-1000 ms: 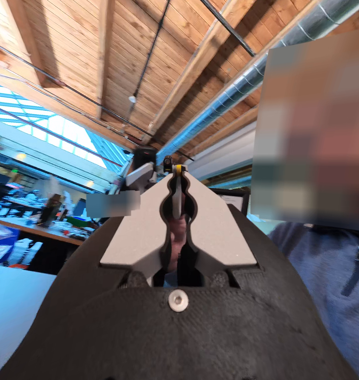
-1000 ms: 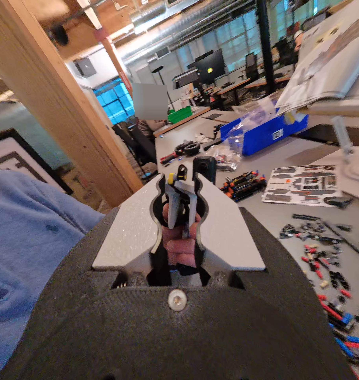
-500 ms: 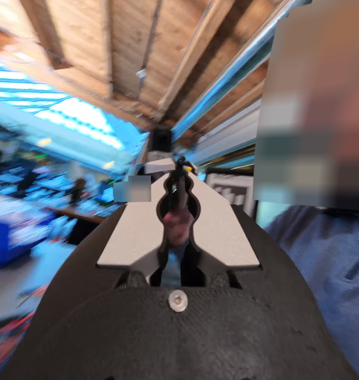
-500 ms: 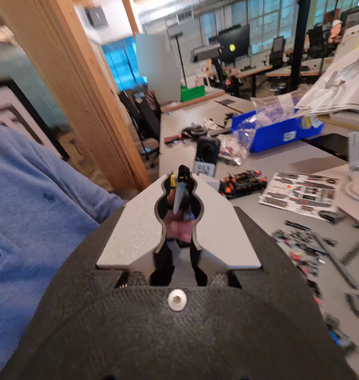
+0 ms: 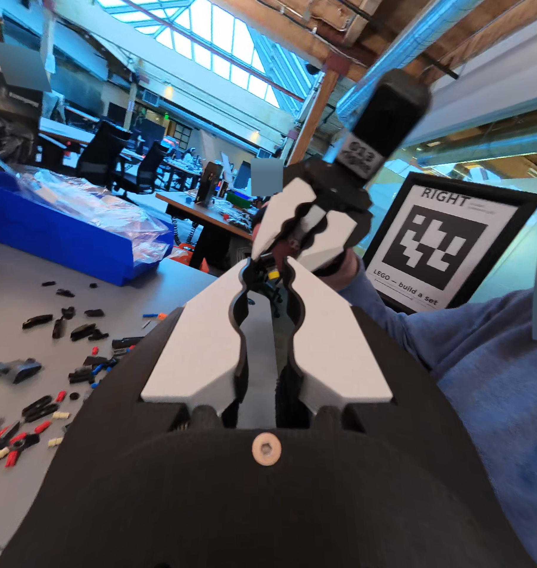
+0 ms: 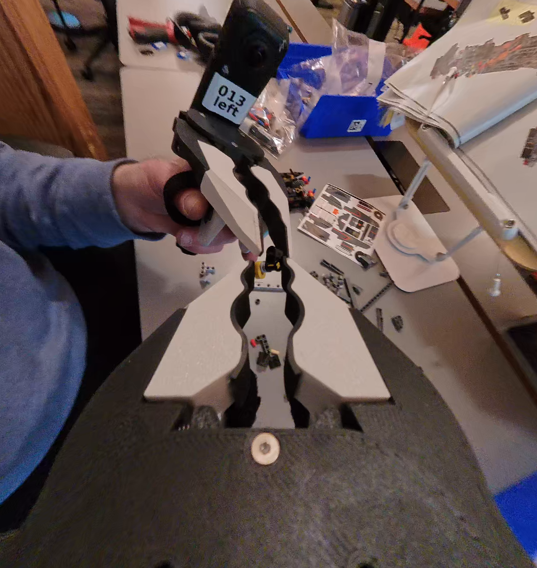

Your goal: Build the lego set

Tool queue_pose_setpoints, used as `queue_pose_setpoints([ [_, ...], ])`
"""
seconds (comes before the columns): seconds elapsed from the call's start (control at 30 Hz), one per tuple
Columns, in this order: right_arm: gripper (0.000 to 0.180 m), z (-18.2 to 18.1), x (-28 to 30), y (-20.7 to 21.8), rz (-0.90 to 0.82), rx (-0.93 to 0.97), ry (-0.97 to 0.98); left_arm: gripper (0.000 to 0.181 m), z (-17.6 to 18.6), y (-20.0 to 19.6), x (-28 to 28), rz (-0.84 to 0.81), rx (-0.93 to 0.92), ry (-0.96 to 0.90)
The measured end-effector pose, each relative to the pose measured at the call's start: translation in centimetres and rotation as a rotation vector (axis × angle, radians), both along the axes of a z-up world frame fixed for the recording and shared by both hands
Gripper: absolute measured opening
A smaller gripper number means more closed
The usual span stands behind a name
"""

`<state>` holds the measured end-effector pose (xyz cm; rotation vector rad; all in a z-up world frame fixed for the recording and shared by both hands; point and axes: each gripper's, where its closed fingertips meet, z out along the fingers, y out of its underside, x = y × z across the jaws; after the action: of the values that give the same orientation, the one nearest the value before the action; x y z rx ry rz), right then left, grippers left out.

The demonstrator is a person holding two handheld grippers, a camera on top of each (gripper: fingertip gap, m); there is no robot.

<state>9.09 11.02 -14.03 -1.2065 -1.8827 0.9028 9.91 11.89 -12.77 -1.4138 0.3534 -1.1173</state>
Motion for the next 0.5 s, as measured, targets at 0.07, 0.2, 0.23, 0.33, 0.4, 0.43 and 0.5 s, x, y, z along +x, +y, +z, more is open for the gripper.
queue_pose_setpoints([
  [0.07,0.014,-0.1,-0.1,0.0,-0.022,0.046,-0.005,0.013,-0.1,0.1,-0.2,0.004,-0.014,-0.012],
  [0.2,0.014,-0.5,-0.4,0.4,-0.076,0.161,-0.015,0.012,-0.5,0.4,-0.4,0.016,-0.040,-0.012],
  [0.23,0.014,-0.6,-0.4,0.4,-0.087,0.181,-0.016,0.012,-0.5,0.5,-0.4,0.016,-0.047,-0.014],
  [0.33,0.014,-0.5,-0.6,0.6,-0.122,0.247,0.004,0.009,-0.5,0.4,-0.7,0.039,-0.028,-0.011],
  [0.4,0.014,-0.5,-0.9,0.9,-0.152,0.294,0.019,0.006,-0.4,0.6,-0.8,0.050,-0.028,-0.041],
  [0.43,0.014,-0.4,-0.9,1.0,-0.164,0.318,0.030,0.006,-0.3,0.7,-0.8,0.049,-0.030,-0.062],
  [0.5,0.014,-0.5,-0.9,1.2,-0.179,0.339,0.031,0.006,-0.5,0.8,-0.8,0.043,-0.038,-0.078],
])
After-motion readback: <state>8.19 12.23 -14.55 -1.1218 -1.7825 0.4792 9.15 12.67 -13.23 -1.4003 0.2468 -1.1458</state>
